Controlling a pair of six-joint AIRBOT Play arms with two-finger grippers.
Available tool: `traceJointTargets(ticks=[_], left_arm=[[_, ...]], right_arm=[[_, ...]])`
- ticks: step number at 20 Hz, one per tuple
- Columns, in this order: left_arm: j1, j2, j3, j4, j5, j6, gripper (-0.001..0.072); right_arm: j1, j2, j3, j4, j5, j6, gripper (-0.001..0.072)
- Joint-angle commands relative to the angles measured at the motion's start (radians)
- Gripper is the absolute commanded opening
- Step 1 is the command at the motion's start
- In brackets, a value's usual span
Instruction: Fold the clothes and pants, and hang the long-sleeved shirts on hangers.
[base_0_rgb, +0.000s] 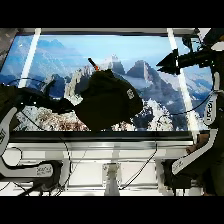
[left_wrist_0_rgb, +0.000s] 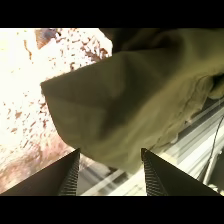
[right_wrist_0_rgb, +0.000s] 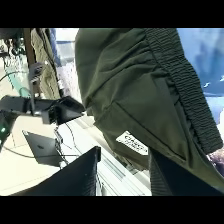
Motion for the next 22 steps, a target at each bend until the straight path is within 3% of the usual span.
traceJointTargets(ticks=[1, 2, 6, 13, 14, 15, 16, 17, 18, 19, 20, 22], left_arm=[[-0.007, -0.046, 0.000, 0.005, -0.092, -0.039, 0.0436], [-0.007, -0.046, 0.000, 0.031, -0.125, -0.071, 0.0437], [-0.007, -0.046, 0.000, 0.125, -0.190, -0.180, 0.0437], [-0.101, -0.046, 0.000, 0.080, -0.248, -0.201, 0.0436], [-0.127, -0.046, 0.000, 0.069, -0.263, -0.201, 0.0405], [-0.146, -0.046, 0.001, 0.059, -0.272, -0.201, 0.0275], [-0.159, -0.045, 0.003, 0.055, -0.275, -0.201, 0.0071], [-0.164, -0.044, 0.009, 0.054, -0.275, -0.200, 0.0009], [-0.163, -0.039, 0.018, 0.055, -0.270, -0.200, 0.0009], [-0.155, -0.026, 0.030, 0.055, -0.270, -0.201, 0.0008], [-0.145, -0.001, 0.048, 0.056, -0.270, -0.201, 0.0007], [-0.116, 0.065, 0.113, 0.084, -0.270, -0.208, 0.0005]], right_arm=[[0.015, 0.000, 0.000, 0.003, -0.008, 0.001, 0.0460], [0.015, 0.000, 0.000, 0.003, -0.011, 0.001, 0.0487], [0.015, 0.000, 0.000, 0.003, -0.011, 0.001, 0.0487], [0.015, 0.000, 0.000, 0.003, -0.026, 0.001, 0.0487], [0.015, 0.000, 0.000, 0.003, -0.026, 0.001, 0.0486], [0.015, 0.000, 0.000, 0.003, -0.026, 0.001, 0.0486], [0.015, 0.000, 0.000, 0.003, -0.026, 0.001, 0.0485], [0.015, 0.000, 0.000, 0.003, -0.026, 0.001, 0.0464], [0.015, 0.000, 0.000, 0.003, -0.024, 0.001, 0.0320], [0.015, 0.000, 0.000, 0.003, -0.024, 0.001, 0.0095], [0.015, 0.000, 0.000, 0.003, -0.024, 0.002, 0.0020], [0.014, 0.000, 0.000, 0.003, -0.024, 0.002, 0.0020]])
